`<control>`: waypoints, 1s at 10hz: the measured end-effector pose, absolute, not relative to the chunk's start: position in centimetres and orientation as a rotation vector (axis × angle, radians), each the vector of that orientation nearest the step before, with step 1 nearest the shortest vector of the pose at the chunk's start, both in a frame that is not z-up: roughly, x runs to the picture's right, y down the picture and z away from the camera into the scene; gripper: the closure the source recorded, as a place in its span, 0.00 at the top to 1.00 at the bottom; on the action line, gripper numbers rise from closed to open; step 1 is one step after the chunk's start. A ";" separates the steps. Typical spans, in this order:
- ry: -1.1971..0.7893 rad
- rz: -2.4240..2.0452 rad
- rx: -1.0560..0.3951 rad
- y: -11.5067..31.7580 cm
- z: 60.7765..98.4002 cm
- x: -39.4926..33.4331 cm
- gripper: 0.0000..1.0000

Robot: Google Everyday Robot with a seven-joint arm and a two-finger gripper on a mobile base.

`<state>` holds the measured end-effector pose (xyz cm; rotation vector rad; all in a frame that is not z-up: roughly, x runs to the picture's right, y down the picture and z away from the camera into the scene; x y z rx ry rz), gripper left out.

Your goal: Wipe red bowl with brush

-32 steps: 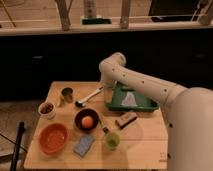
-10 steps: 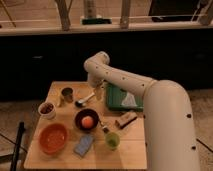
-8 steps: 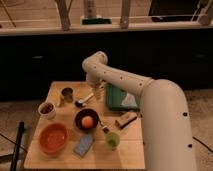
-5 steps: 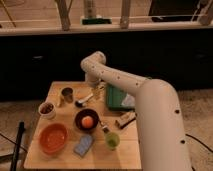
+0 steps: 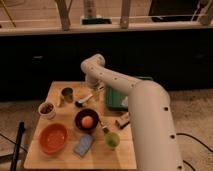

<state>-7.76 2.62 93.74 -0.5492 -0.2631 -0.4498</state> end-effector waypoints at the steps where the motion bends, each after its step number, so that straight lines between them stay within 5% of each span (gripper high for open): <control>1: -0.261 -0.447 -0.554 2.9 94.3 -7.7 0.80; 8: -0.246 -0.420 -0.599 4.2 98.1 -7.2 0.80; 10: -0.243 -0.410 -0.615 4.9 98.9 -6.8 0.70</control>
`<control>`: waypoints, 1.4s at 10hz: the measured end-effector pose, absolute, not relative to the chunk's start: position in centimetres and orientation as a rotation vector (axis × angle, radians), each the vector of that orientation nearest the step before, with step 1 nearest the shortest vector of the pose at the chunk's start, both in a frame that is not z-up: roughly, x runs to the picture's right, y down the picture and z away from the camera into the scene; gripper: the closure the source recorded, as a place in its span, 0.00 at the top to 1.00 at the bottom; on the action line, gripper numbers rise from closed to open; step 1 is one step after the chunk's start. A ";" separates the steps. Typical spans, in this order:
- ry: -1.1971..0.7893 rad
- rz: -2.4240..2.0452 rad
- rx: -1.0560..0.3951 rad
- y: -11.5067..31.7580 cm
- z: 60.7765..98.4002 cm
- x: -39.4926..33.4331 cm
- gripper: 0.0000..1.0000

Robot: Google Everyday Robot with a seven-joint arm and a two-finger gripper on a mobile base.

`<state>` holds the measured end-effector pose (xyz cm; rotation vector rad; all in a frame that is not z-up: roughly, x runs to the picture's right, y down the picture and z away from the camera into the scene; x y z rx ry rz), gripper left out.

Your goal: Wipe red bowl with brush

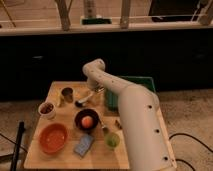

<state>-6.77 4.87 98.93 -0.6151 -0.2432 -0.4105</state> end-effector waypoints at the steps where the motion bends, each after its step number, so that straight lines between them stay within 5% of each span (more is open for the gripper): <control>1: -0.243 -0.407 -0.621 5.1 99.2 -6.6 0.62; 7: -0.239 -0.402 -0.633 5.2 99.0 -5.9 0.04; 14: -0.301 -0.579 -0.583 2.1 95.0 -8.9 0.00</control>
